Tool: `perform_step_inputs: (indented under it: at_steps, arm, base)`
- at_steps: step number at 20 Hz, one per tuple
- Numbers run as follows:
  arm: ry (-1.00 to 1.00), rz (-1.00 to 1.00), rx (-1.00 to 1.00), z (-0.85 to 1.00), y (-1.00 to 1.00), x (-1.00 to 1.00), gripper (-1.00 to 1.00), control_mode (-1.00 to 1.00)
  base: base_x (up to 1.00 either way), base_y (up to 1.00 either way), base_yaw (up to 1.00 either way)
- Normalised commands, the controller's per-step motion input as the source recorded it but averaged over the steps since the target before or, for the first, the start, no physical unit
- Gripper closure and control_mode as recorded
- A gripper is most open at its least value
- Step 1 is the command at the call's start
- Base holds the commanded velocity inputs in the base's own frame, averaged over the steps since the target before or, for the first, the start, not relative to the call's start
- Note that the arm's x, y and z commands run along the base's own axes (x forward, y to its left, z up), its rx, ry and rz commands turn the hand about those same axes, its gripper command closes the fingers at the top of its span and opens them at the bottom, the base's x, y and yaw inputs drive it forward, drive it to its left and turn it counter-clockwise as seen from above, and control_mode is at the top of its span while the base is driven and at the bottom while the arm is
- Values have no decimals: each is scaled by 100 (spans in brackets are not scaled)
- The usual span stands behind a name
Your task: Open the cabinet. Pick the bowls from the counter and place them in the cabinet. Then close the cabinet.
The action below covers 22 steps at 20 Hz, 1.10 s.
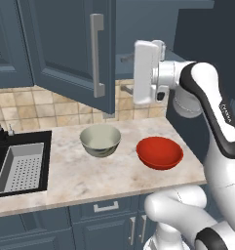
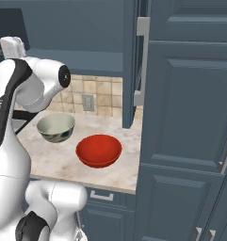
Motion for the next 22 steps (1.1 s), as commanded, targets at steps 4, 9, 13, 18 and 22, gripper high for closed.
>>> perform_step_inputs:
  at_steps: [4, 9, 13, 18, 22]
  arm:
    - [1, 10, 0, -7, 33, 9, -100, -100]
    - [4, 14, 0, -9, 54, 3, -100, -100]
    - [15, 24, 7, -14, 41, -22, -100, -100]
    - [20, 24, 13, -7, 78, -82, -100, -100]
    - [7, 8, 4, -52, 100, -93, -100, -100]
  base:
    - [0, 0, 0]
    - [0, 0, 0]
    - [0, 0, 0]
    - [0, 0, 0]
    - [0, 0, 0]
